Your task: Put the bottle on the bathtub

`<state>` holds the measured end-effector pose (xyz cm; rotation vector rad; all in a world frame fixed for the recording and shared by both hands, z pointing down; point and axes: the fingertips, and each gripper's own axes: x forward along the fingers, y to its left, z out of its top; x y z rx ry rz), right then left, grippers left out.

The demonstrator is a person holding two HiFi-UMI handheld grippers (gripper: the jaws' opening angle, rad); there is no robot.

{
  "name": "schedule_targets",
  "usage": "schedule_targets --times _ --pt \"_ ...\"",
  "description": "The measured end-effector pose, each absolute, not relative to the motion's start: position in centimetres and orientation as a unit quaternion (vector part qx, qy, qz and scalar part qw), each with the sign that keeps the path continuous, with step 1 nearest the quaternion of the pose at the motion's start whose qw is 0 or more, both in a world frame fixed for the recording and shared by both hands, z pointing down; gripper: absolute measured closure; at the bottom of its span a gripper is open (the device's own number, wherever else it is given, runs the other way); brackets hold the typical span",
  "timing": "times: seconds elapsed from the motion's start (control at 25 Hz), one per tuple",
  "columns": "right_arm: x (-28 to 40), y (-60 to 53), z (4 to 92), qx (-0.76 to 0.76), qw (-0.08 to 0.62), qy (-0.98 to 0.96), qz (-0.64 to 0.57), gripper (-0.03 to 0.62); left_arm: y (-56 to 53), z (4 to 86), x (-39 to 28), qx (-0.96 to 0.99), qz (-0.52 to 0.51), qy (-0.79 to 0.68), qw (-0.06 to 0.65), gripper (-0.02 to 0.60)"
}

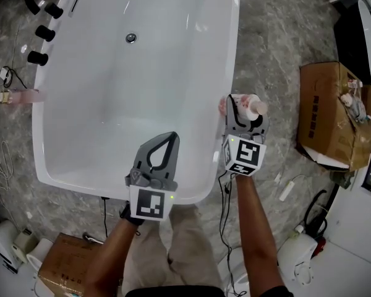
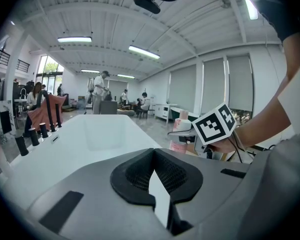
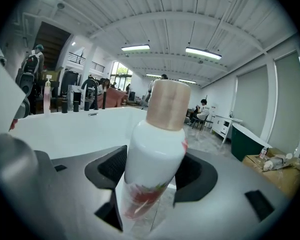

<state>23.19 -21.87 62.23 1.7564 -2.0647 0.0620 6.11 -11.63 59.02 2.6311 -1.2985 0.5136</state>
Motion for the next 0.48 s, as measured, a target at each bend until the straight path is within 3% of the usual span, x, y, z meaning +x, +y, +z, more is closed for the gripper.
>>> schedule_targets --times 0.48 --pt "23.33 -21.64 62.68 0.626 0.217 -0.748 0.033 0.272 -11.46 59.05 6.26 0.880 0.171 -0.435 0.085 0.563"
